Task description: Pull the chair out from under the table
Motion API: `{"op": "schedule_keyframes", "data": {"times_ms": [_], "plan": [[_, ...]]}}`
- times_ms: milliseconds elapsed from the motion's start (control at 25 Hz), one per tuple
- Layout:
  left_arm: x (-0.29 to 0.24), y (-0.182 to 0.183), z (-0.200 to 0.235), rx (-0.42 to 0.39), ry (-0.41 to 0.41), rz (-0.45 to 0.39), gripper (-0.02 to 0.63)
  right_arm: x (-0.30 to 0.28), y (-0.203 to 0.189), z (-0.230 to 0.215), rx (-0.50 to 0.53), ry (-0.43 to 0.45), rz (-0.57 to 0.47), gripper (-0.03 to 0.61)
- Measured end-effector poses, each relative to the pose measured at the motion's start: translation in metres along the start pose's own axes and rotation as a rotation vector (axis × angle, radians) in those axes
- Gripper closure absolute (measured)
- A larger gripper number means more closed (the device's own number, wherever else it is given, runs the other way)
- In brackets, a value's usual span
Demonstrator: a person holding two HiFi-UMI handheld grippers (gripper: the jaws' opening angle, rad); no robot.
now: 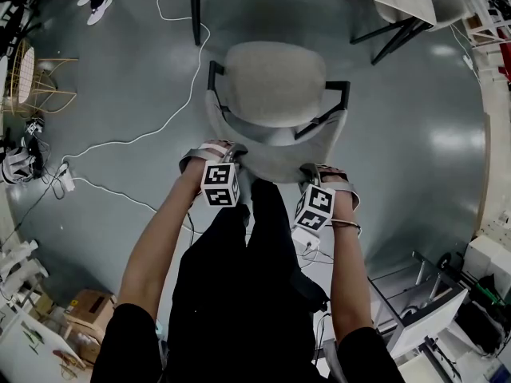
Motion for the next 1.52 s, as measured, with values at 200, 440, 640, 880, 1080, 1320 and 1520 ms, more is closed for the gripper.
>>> {"op": "schedule_keyframes", "data": {"times_ms": [200,440,640,880,1080,1320,1520], "plan": [[0.001,0.003,-0.01,0.001,-0.005,-0.001,0.495,0.002,-0.002,0.01,-0.004,0.003,-0.001,0.483],[0.002,0.002,-0.024,-0.006,-0.009,0.004,0.495,0.002,-0.001,0.023,-0.003,0.008,0.0,0.483],[0.003,0.007,-0.038,-0.004,-0.017,0.01,0.497,0.005,-0.005,0.036,-0.003,0.012,-0.002,0.483],[0.006,0.008,-0.053,0.0,-0.024,0.01,0.497,0.008,-0.006,0.051,-0.001,0.014,-0.002,0.483],[0.008,0.008,-0.055,-0.002,-0.024,0.005,0.497,0.008,-0.005,0.053,-0.004,0.005,0.0,0.483],[0.006,0.011,-0.056,0.001,-0.03,0.01,0.494,0.009,-0.007,0.055,-0.014,0.002,-0.001,0.482],[0.005,0.01,-0.057,-0.012,-0.034,0.021,0.489,0.009,-0.007,0.055,-0.014,0.002,-0.002,0.477]]}}
Point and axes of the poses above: the fingertips, and each gripper's own axes: x backward along the fingers, z to its left, y out of its top, the point moved 6 cm from there along x, backward along the fingers, and after that the axes turned 6 degrees about -x, right-handed, at the moved point
